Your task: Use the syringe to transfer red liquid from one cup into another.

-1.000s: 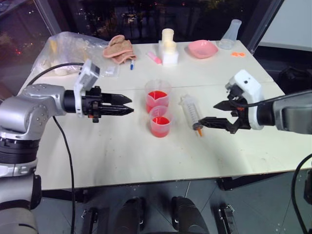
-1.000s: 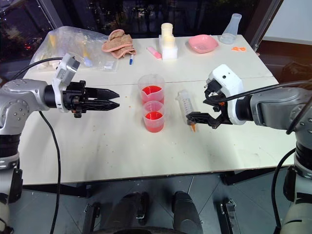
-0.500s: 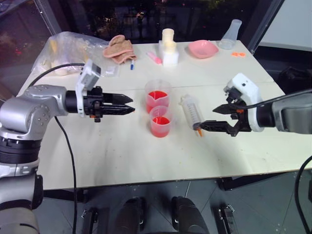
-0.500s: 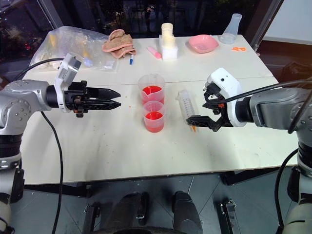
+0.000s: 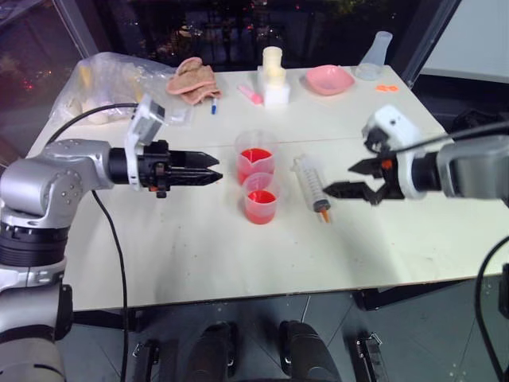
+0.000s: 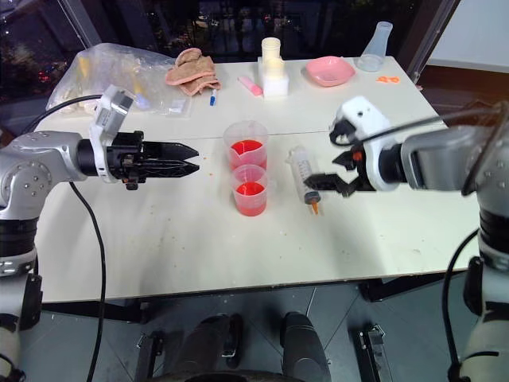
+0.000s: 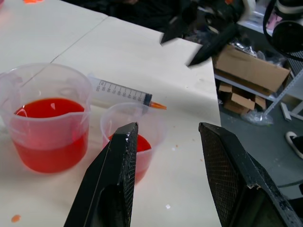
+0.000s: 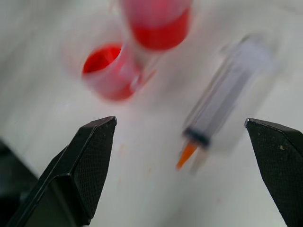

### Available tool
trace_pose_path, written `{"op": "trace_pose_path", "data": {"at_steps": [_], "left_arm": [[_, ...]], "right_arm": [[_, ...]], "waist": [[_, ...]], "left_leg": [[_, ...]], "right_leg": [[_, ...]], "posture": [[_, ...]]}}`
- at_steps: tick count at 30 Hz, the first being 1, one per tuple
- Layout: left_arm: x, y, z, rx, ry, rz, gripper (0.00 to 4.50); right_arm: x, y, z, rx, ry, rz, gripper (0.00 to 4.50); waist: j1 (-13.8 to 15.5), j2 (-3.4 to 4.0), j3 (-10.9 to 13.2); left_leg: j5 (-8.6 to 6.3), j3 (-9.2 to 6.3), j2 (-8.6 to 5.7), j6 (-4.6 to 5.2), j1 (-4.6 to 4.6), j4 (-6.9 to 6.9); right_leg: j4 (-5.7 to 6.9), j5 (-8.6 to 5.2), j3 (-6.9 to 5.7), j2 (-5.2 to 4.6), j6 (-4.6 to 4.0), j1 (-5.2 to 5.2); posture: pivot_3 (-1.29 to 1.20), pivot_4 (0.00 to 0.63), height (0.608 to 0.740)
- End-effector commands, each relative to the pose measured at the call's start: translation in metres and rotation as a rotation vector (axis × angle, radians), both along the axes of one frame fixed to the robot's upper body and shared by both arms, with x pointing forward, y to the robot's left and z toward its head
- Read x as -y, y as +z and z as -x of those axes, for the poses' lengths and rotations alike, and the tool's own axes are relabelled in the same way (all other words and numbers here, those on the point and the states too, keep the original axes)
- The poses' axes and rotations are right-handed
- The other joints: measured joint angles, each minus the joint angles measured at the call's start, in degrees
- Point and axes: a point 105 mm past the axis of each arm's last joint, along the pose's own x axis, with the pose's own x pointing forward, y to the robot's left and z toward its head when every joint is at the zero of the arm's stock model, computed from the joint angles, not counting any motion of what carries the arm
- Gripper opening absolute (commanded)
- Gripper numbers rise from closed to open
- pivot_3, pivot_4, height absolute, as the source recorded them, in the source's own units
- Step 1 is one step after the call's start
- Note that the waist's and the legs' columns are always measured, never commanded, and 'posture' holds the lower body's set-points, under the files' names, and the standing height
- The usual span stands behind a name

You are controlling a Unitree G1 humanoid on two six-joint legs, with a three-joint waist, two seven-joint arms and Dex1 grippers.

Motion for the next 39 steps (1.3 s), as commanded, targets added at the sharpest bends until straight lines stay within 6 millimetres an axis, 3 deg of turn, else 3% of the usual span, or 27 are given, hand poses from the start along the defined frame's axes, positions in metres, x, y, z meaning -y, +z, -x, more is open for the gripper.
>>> {"op": "trace_pose_path", "data": {"at_steps": [1,6,14,23,32,39], "left_arm": [[0.000,0.017,0.003,0.063,-0.003,0.022,2.15],[-0.001,0.018,0.001,0.071,0.006,0.023,2.15],[0.000,0.017,0.002,0.084,0.024,0.024,2.15],[-0.002,0.016,0.006,0.088,0.048,0.035,2.15],[-0.004,0.015,0.008,0.091,0.066,0.035,2.15],[-0.005,0.014,0.009,0.095,0.079,0.031,2.15]], "right_arm": [[-0.003,0.011,-0.017,-0.041,-0.054,-0.056,4.45],[-0.013,0.009,-0.047,-0.135,-0.173,-0.035,4.45],[-0.035,-0.033,-0.076,-0.326,-0.314,0.112,4.45],[-0.037,-0.072,-0.108,-0.282,-0.367,0.167,4.45],[-0.034,-0.080,-0.124,-0.193,-0.365,0.214,4.45],[-0.043,-0.083,-0.127,-0.165,-0.330,0.229,4.45]], "waist": [[0.07,0.00,0.00],[0.03,0.00,0.00],[-0.05,0.01,0.01],[-0.30,0.02,0.01],[-1.29,0.03,0.02],[-1.76,0.04,0.02]], "left_leg": [[0.00,0.01,0.00,0.00,0.00,0.00],[0.00,0.05,0.00,0.00,-0.07,-0.03],[0.00,0.10,-0.01,-0.01,-0.10,-0.07],[0.01,0.09,-0.06,-0.02,-0.14,-0.06],[0.08,0.07,-0.06,-0.16,-0.13,-0.07],[0.12,0.05,-0.06,-0.23,-0.09,-0.12]], "right_leg": [[0.00,0.00,0.00,0.00,0.00,-0.01],[-0.02,0.01,0.01,0.00,0.00,-0.08],[0.04,0.12,0.04,0.03,0.19,-0.17],[0.12,0.15,0.01,0.16,0.25,-0.23],[0.17,0.16,0.01,0.21,0.27,-0.25],[0.20,0.16,0.03,0.23,0.27,-0.26]], "posture": [[0.00,0.150,0.740],[0.00,0.150,0.740],[0.00,0.150,0.740],[0.00,0.150,0.740],[0.00,0.150,0.740],[0.00,0.150,0.740]]}}
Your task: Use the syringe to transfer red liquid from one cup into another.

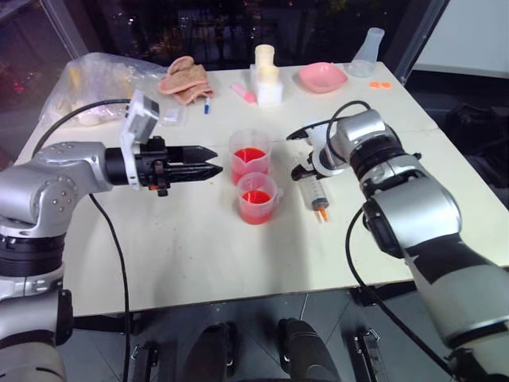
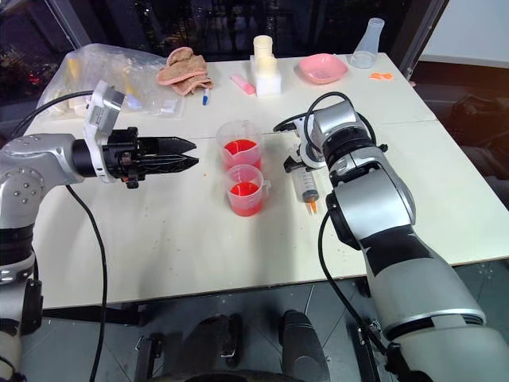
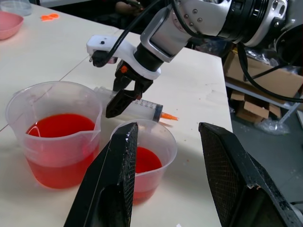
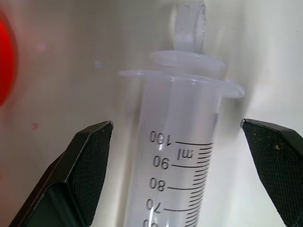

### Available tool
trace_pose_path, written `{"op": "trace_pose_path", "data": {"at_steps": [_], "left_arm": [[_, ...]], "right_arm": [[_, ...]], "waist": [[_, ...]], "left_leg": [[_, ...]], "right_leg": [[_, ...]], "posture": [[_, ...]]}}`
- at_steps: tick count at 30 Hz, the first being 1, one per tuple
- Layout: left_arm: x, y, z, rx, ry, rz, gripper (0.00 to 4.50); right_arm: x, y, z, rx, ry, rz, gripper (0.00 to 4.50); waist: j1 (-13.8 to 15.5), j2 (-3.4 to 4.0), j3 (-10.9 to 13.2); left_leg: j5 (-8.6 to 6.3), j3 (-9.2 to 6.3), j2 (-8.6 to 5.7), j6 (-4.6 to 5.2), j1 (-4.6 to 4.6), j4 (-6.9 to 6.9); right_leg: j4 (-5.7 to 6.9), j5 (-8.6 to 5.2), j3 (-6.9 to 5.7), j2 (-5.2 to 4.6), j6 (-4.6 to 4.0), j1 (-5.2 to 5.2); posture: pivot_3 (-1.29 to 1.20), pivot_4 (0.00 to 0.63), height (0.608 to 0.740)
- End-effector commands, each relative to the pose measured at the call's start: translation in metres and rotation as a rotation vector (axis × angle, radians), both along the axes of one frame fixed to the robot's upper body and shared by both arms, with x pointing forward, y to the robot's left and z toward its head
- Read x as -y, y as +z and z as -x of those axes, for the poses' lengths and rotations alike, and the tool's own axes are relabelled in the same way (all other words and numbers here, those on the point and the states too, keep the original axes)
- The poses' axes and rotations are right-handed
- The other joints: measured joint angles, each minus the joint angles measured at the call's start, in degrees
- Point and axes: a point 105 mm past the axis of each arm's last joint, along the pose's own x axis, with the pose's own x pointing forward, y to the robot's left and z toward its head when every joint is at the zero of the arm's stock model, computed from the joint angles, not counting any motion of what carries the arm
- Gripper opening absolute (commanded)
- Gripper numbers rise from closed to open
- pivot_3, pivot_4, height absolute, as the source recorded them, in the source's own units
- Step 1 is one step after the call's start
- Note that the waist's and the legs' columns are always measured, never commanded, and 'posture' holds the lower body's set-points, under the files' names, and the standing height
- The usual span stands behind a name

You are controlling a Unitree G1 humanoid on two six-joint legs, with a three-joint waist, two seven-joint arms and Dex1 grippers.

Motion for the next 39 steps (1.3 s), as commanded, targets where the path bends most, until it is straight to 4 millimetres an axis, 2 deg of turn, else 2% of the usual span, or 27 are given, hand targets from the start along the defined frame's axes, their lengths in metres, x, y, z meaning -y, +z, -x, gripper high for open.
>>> {"op": "trace_pose_path", "data": {"at_steps": [1,3,7,8,13,16,19,22,23,25,28,30,33,36,39], "left_arm": [[-0.002,0.010,0.006,0.046,0.001,0.004,2.15],[-0.002,0.010,0.006,0.046,0.003,0.003,2.15],[-0.003,0.010,0.007,0.049,0.007,0.002,2.15],[-0.003,0.010,0.007,0.050,0.008,0.002,2.15],[-0.003,0.013,0.006,0.061,0.011,0.004,2.15],[-0.004,0.017,0.003,0.070,0.013,0.012,2.15],[-0.007,0.029,-0.003,0.090,0.037,0.049,2.15],[-0.009,0.043,-0.009,0.104,0.053,0.096,2.15],[-0.010,0.046,-0.010,0.106,0.055,0.106,2.15],[-0.010,0.057,-0.013,0.117,0.057,0.149,2.15],[-0.010,0.071,-0.018,0.127,0.054,0.197,2.15],[-0.009,0.077,-0.021,0.133,0.055,0.217,2.15],[-0.009,0.087,-0.030,0.143,0.071,0.236,2.15],[-0.008,0.092,-0.036,0.148,0.076,0.234,2.15],[-0.007,0.098,-0.038,0.163,0.067,0.233,2.15]], "right_arm": [[-0.012,0.019,-0.006,0.061,0.043,0.003,4.23],[-0.014,0.017,-0.006,0.059,0.054,0.007,3.66],[-0.017,0.014,-0.005,0.055,0.082,0.023,1.51],[-0.017,0.013,-0.005,0.052,0.085,0.027,1.37],[-0.020,0.009,-0.003,0.035,0.115,0.047,1.37],[-0.016,0.020,-0.010,0.101,0.114,0.032,1.37],[-0.004,0.048,-0.020,0.223,0.090,0.023,1.37],[0.005,0.089,-0.026,0.357,0.082,-0.012,1.37],[0.006,0.097,-0.026,0.382,0.082,-0.022,1.37],[0.006,0.142,-0.028,0.607,0.113,-0.079,1.37],[0.002,0.197,-0.013,0.895,0.156,-0.209,1.37],[-0.003,0.221,0.000,1.044,0.154,-0.309,1.37],[-0.030,0.252,0.033,1.218,0.253,-0.571,1.37],[-0.055,0.259,0.053,1.280,0.315,-0.719,1.37],[-0.080,0.248,0.065,1.314,0.404,-0.761,1.37]], "waist": [[-0.04,0.00,0.00],[0.03,0.00,0.00],[0.11,0.00,0.00],[0.14,0.00,0.00],[0.09,0.01,0.00],[0.09,0.01,0.00],[0.24,0.01,0.00],[0.30,0.02,0.01],[0.28,0.02,0.01],[0.21,0.02,0.01],[0.04,0.03,0.01],[0.02,0.03,0.01],[0.08,0.03,0.01],[0.09,0.03,0.01],[0.28,0.02,0.00]], "left_leg": [[0.00,0.00,0.00,0.00,0.01,-0.01],[0.01,-0.01,0.00,-0.01,0.03,-0.04],[0.00,-0.01,0.00,-0.01,0.04,-0.03],[0.00,-0.01,0.00,-0.02,0.03,-0.03],[0.01,-0.01,-0.01,-0.04,0.05,-0.03],[0.03,-0.01,-0.01,-0.08,0.05,-0.03],[0.04,-0.02,-0.01,-0.09,0.05,-0.03],[0.04,-0.02,-0.06,-0.08,0.04,-0.02],[0.03,-0.02,-0.07,-0.08,0.04,-0.02],[0.03,-0.02,-0.07,-0.08,0.05,-0.03],[0.02,-0.01,-0.05,-0.04,0.04,-0.04],[0.01,0.02,-0.03,-0.03,0.07,-0.03],[0.00,-0.01,-0.01,-0.01,0.11,0.02],[0.01,0.01,-0.01,-0.02,0.15,0.08],[0.02,-0.01,-0.01,-0.02,0.16,0.10]], "right_leg": [[0.00,0.00,0.01,0.00,0.00,0.00],[0.01,0.00,0.01,0.00,0.00,0.00],[0.01,0.00,0.01,0.00,0.00,0.01],[0.01,0.00,0.00,0.00,0.00,0.01],[0.01,0.00,0.00,0.00,0.00,0.02],[0.02,0.00,0.00,0.00,0.00,0.02],[0.02,0.00,-0.01,0.00,0.00,0.01],[0.02,0.00,-0.03,-0.01,0.00,0.02],[0.01,0.00,-0.03,-0.02,0.00,0.02],[0.02,0.00,-0.03,-0.02,0.00,0.02],[0.07,0.00,-0.03,-0.01,0.02,-0.03],[0.19,0.00,-0.01,0.01,0.03,-0.06],[0.34,0.00,-0.01,0.02,0.02,-0.06],[0.75,0.00,0.01,0.00,0.03,-0.13],[0.77,0.00,0.01,0.00,0.02,-0.13]], "posture": [[0.00,0.150,0.740],[0.00,0.150,0.740],[0.00,0.150,0.740],[0.00,0.150,0.740],[0.00,0.150,0.740],[0.00,0.150,0.740],[0.00,0.150,0.740],[0.00,0.150,0.740],[0.00,0.150,0.740],[0.00,0.150,0.740],[0.00,0.150,0.740],[0.00,0.150,0.740],[0.00,0.150,0.740],[0.00,0.150,0.740],[0.00,0.150,0.740]]}}
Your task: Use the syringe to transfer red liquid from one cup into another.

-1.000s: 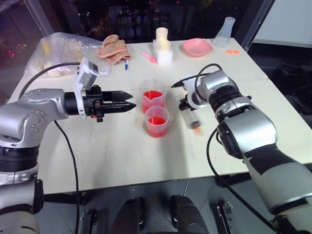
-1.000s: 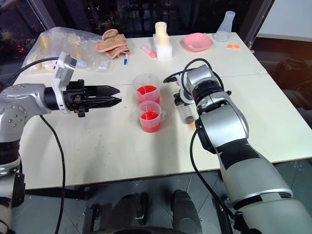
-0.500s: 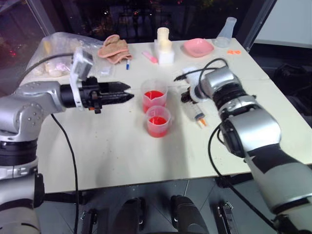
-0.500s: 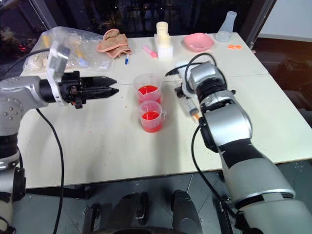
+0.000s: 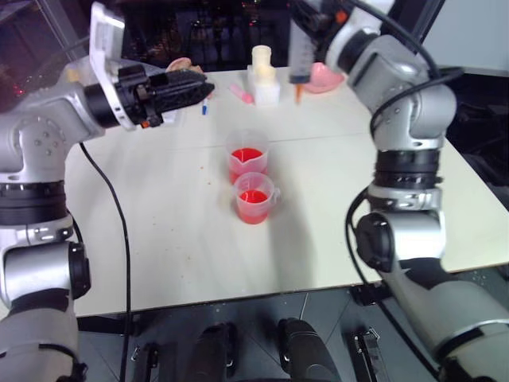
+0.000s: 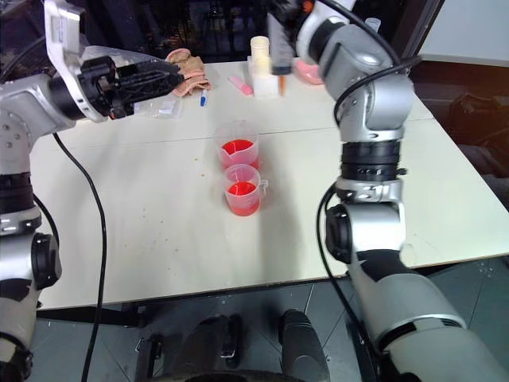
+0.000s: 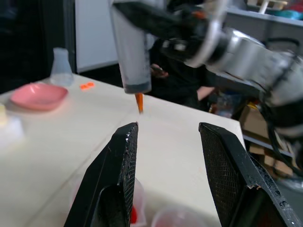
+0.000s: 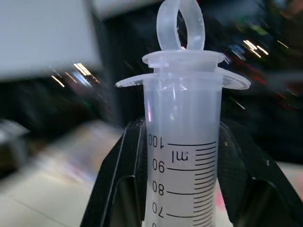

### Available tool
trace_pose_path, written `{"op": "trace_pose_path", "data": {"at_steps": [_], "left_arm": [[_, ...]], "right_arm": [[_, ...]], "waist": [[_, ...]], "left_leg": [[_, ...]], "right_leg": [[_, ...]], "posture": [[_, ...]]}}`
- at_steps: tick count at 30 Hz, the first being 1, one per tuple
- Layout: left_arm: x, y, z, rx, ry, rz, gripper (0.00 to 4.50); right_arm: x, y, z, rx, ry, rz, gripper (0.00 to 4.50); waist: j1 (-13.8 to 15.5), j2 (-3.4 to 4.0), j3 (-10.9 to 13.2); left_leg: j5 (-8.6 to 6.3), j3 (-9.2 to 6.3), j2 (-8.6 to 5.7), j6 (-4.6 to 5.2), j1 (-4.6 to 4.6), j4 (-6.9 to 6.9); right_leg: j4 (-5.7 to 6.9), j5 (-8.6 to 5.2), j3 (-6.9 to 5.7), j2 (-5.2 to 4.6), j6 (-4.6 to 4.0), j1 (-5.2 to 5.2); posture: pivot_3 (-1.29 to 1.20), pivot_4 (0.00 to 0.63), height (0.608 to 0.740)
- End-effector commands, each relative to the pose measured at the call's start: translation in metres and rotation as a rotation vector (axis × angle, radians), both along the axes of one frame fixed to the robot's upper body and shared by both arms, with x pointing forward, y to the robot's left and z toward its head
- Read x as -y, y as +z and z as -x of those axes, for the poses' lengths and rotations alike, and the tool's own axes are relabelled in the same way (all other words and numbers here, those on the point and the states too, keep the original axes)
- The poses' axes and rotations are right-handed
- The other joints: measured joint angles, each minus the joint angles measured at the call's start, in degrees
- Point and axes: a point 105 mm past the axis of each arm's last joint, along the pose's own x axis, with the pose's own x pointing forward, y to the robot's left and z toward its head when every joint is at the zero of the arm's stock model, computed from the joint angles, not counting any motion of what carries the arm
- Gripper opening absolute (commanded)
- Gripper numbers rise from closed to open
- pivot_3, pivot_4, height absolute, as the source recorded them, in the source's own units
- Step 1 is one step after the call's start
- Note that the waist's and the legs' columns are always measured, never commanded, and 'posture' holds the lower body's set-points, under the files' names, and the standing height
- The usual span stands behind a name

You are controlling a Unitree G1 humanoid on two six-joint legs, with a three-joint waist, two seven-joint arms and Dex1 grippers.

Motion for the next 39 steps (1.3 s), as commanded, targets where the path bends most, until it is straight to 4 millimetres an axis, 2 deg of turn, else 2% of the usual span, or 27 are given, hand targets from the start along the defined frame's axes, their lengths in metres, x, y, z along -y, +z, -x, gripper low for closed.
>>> {"op": "trace_pose_path", "data": {"at_steps": [1,4,8,14,20,25,30,39], "left_arm": [[-0.001,0.017,0.001,0.064,0.001,0.004,2.15],[-0.002,0.023,-0.001,0.072,0.008,0.013,2.15],[0.000,0.023,-0.001,0.070,0.009,0.015,2.15],[0.005,0.017,0.000,0.059,0.000,0.003,2.15],[0.012,0.006,-0.007,0.024,0.001,-0.001,2.15],[0.020,-0.001,-0.012,0.016,-0.010,-0.003,2.15],[0.031,0.001,-0.018,0.031,-0.024,-0.003,2.15],[0.032,0.001,-0.030,0.050,-0.006,-0.006,2.15]], "right_arm": [[-0.017,0.004,0.023,0.135,0.073,-0.024,1.37],[-0.033,-0.021,0.024,0.150,0.098,-0.010,1.37],[-0.035,-0.062,0.009,0.100,0.069,-0.024,1.37],[-0.034,-0.093,-0.001,0.100,0.013,-0.014,1.37],[-0.038,-0.114,-0.004,0.111,-0.026,0.029,1.37],[-0.040,-0.123,-0.002,0.113,-0.034,0.050,1.37],[-0.044,-0.130,0.000,0.108,-0.032,0.062,1.37],[-0.058,-0.139,0.004,0.103,-0.011,0.081,1.37]], "waist": [[0.19,-0.05,-0.03],[0.16,-0.05,-0.03],[0.03,-0.05,-0.03],[-0.04,-0.05,-0.03],[-0.05,-0.05,-0.03],[0.01,-0.05,-0.03],[0.02,-0.05,-0.03],[-0.05,-0.05,-0.03]], "left_leg": [[0.00,0.00,-0.02,0.00,0.00,0.00],[0.00,-0.02,-0.05,0.01,0.00,0.05],[0.01,-0.02,-0.05,0.00,0.00,0.05],[0.02,-0.02,-0.05,-0.02,0.01,0.04],[0.03,-0.02,-0.04,-0.05,0.03,0.04],[0.05,-0.02,-0.04,-0.07,0.04,0.04],[0.05,-0.02,-0.04,-0.07,0.04,0.05],[0.05,-0.03,-0.04,-0.08,0.05,0.04]], "right_leg": [[0.00,0.00,0.00,0.01,0.00,0.02],[0.01,0.00,-0.02,0.03,0.00,0.06],[0.05,0.00,-0.02,0.06,0.00,0.04],[0.04,0.00,-0.01,0.07,0.00,0.00],[0.04,0.00,-0.01,0.08,0.00,-0.01],[0.05,0.00,0.00,0.09,0.00,0.00],[0.04,0.00,-0.01,0.10,0.00,0.01],[0.06,0.00,-0.01,0.13,0.00,0.00]], "posture": [[0.00,0.150,0.740],[0.00,0.150,0.740],[0.00,0.150,0.740],[0.00,0.150,0.740],[0.00,0.150,0.740],[0.00,0.150,0.740],[0.00,0.150,0.740],[0.00,0.150,0.740]]}}
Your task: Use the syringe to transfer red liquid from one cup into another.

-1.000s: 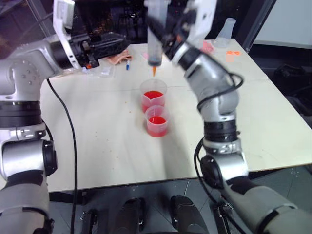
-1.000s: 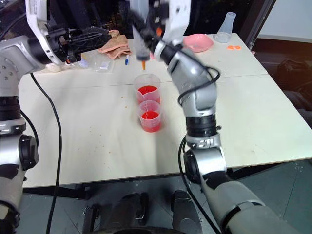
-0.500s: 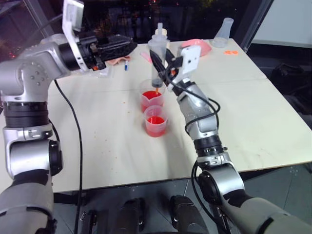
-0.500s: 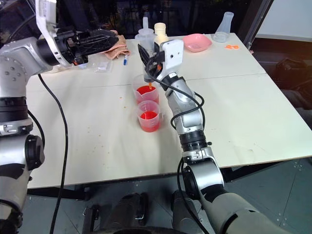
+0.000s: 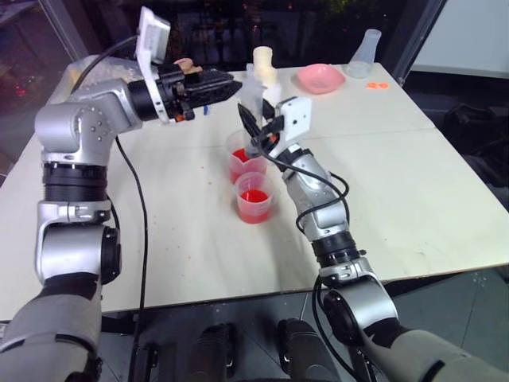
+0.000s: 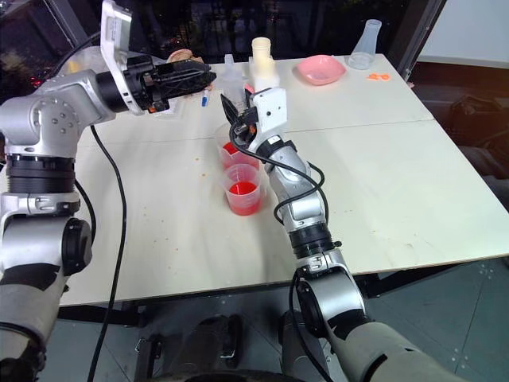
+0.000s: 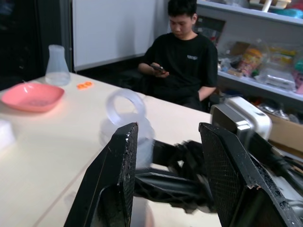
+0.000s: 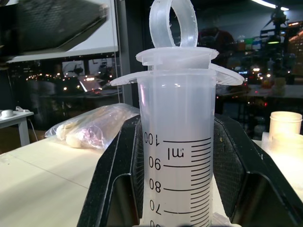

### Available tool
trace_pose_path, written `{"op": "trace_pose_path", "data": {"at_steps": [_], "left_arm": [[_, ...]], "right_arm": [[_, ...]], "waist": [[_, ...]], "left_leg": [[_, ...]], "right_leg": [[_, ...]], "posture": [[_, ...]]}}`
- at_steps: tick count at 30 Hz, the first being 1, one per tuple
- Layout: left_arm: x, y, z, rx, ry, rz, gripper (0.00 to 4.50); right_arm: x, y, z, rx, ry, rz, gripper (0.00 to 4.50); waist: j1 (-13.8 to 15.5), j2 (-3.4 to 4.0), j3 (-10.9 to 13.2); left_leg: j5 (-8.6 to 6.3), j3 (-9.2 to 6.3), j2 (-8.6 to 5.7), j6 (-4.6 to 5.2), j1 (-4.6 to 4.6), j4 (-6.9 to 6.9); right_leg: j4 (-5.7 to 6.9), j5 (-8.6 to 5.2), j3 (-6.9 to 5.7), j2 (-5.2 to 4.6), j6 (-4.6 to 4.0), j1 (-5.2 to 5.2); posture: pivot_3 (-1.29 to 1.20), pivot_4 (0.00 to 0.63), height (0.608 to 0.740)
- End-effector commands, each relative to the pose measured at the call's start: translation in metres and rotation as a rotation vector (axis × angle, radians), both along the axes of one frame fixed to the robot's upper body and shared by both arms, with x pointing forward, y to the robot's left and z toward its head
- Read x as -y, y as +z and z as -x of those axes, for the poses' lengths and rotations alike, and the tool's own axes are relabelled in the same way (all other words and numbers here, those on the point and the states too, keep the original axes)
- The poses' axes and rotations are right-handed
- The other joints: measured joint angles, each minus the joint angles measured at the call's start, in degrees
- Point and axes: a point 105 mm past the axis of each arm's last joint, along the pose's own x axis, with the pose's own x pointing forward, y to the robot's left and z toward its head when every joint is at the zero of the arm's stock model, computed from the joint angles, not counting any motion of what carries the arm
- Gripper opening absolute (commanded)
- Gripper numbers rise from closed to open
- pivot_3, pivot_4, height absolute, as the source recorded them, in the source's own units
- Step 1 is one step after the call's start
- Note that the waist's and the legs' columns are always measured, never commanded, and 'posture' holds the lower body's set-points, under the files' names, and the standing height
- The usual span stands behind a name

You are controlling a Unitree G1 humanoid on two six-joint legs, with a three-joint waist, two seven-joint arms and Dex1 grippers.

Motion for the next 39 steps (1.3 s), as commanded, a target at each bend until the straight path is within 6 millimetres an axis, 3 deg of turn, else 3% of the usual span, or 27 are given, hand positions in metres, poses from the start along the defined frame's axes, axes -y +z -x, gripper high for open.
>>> {"op": "trace_pose_path", "data": {"at_steps": [1,39], "left_arm": [[0.000,0.014,0.001,0.066,0.000,0.000,2.15],[0.020,-0.014,-0.009,0.000,0.005,-0.078,2.15]], "right_arm": [[-0.009,0.011,0.008,0.059,0.026,-0.007,1.37],[-0.026,-0.006,0.004,0.040,0.049,0.045,1.37]], "waist": [[0.03,0.00,0.00],[0.04,0.00,0.00]], "left_leg": [[0.00,0.00,0.00,0.00,0.00,0.00],[0.00,-0.01,0.00,0.00,0.00,0.01]], "right_leg": [[0.00,0.00,0.00,0.00,0.00,0.00],[0.01,0.00,0.00,0.01,0.00,0.01]], "posture": [[0.00,0.150,0.740],[0.00,0.150,0.740]]}}
